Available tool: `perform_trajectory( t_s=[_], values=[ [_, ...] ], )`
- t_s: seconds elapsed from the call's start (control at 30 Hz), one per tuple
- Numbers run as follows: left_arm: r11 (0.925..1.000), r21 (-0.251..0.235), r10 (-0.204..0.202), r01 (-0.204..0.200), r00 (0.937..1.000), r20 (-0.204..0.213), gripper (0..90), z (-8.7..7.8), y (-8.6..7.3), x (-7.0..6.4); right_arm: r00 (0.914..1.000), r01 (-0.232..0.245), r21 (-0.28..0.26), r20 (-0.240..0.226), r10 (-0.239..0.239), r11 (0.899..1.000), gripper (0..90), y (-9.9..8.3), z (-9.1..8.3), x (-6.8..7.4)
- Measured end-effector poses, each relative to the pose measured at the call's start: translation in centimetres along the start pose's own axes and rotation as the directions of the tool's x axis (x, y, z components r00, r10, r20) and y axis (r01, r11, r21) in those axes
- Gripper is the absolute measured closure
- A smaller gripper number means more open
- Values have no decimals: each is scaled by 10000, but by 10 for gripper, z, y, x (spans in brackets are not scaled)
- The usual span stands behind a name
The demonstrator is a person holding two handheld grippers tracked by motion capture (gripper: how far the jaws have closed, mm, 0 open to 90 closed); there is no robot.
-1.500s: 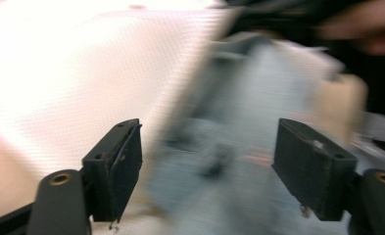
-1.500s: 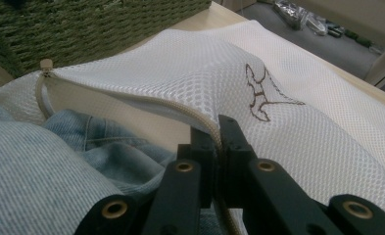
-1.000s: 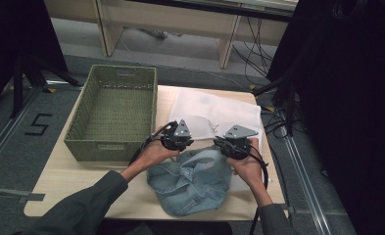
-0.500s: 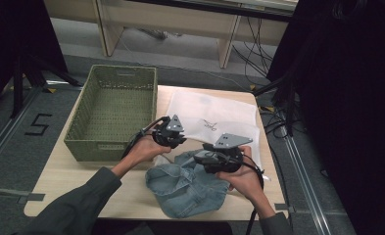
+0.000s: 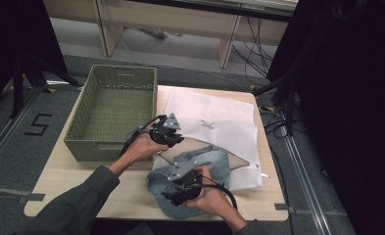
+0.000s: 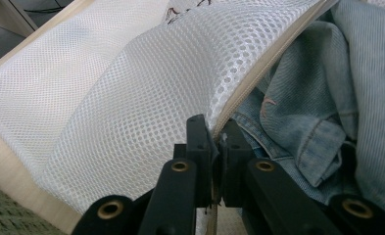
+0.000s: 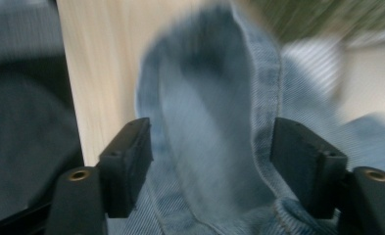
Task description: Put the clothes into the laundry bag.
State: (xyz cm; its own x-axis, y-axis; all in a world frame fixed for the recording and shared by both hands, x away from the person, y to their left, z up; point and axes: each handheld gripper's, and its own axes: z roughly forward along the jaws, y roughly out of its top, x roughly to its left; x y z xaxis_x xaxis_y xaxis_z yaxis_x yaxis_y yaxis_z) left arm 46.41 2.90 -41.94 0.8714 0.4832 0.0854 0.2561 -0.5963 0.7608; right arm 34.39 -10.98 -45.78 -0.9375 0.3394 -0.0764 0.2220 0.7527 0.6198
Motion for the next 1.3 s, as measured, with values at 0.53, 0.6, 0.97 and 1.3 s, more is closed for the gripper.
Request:
perform_trajectory(
  t_s=[0.53, 0.6, 0.97, 1.3],
  values=[
    [9999, -102, -3, 5, 9998, 201, 854, -4, -2, 3, 9961, -265, 219, 848, 246, 9994, 871, -3, -15, -17],
    [9999, -107, -47, 49, 9998, 214, 855, -5, -1, 3, 9821, -247, -470, 1855, 330, 9986, 872, -2, -35, -37],
    [9998, 111, 178, -181, 9995, 244, 858, -4, 0, 0, 8700, -3616, -357, 3465, 3509, 9317, 861, -48, -29, -121],
    [10000, 18, -97, 97, 9997, 228, 854, -4, -1, 2, 9019, -3326, -1852, 2241, 3693, 9247, 564, -29, -55, -106]
  ],
)
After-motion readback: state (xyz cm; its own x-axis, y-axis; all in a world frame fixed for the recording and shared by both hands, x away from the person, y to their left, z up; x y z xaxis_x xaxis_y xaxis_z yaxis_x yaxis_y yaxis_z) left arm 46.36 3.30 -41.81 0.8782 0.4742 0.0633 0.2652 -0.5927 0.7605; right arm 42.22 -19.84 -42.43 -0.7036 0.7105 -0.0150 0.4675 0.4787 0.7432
